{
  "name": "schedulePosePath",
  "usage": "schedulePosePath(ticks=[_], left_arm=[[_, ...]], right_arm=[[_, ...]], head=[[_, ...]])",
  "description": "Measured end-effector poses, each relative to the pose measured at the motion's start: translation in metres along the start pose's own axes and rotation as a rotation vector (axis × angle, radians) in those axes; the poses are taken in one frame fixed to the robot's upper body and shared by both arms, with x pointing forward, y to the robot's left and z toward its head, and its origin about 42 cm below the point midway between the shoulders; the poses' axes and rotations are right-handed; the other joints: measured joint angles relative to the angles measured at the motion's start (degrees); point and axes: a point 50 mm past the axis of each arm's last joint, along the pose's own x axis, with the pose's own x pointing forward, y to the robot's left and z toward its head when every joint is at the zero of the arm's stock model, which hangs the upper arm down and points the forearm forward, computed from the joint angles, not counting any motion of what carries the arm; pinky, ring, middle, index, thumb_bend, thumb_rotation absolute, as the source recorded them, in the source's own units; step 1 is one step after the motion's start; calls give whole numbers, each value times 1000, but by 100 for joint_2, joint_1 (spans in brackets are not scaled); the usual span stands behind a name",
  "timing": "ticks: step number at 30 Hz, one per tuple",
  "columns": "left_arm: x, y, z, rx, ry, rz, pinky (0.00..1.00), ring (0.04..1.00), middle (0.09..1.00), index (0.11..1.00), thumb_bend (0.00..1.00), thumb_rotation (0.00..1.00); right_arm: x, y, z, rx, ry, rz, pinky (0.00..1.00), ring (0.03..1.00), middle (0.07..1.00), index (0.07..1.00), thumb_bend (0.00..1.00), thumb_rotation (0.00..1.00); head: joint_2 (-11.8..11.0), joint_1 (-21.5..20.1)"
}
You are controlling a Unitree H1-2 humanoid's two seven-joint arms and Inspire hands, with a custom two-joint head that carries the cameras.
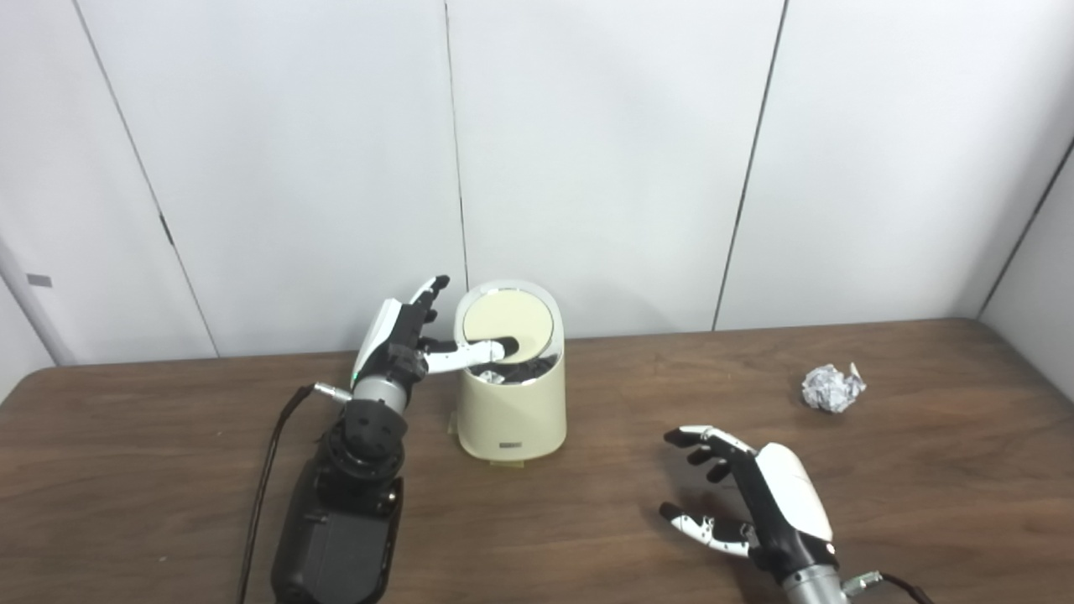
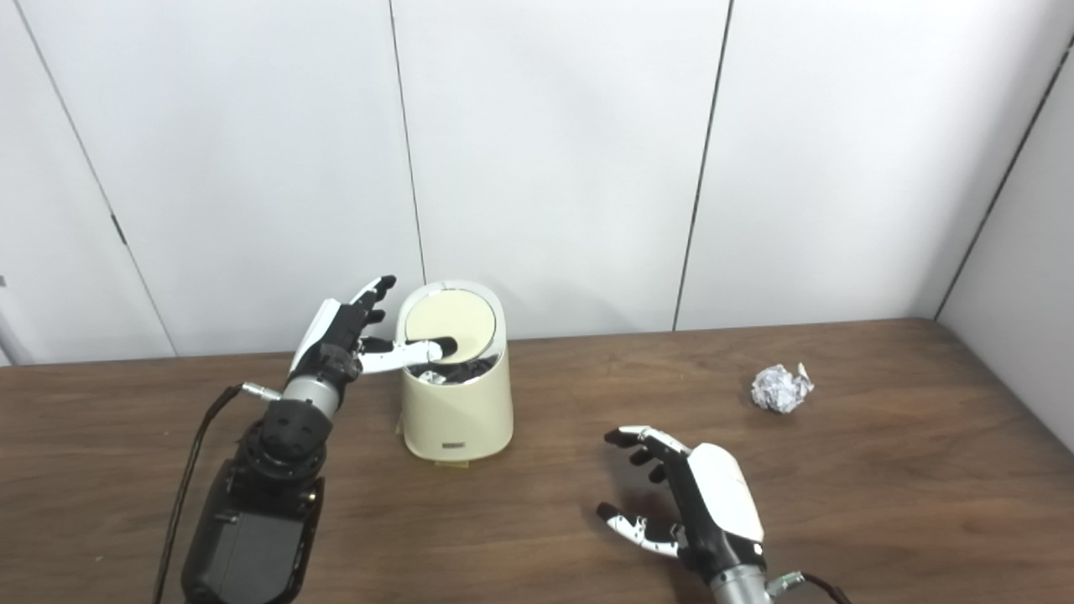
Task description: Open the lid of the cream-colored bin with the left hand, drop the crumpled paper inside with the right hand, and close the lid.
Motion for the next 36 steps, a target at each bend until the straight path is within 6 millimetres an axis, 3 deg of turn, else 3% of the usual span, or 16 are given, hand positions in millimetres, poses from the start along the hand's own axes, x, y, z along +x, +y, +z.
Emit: schedulePosePath(ticks=[6,13,18,22,31,36], left_arm=[[3,-1,9,33,-19,3,787,920,973,1000,971,327],[5,-8,6,60,-6,-20,788,925,985,1000,952,318],[8,-11,4,122,-5,-29,755,899,958,975,937,242],[11,-10,8,173,-17,-13,787,919,969,974,950,162],[14,-11,5,195,-10,19,787,919,982,974,940,147],[14,-14,4,250,-21,32,847,963,982,970,973,28]], right_arm=[[0,0,0,0,-1,1,517,645,716,696,335,34],[0,0,0,-2,2,1,531,657,722,702,335,77],[0,0,1,-7,10,0,534,659,723,702,339,51],[0,0,1,-10,9,1,526,656,725,704,335,46],[-2,6,9,13,18,6,546,670,724,705,336,56],[-2,6,9,14,18,8,532,663,728,706,336,60]], head=[[0,-17],[9,-44],[35,-44],[35,-61],[53,-62],[88,-53]])
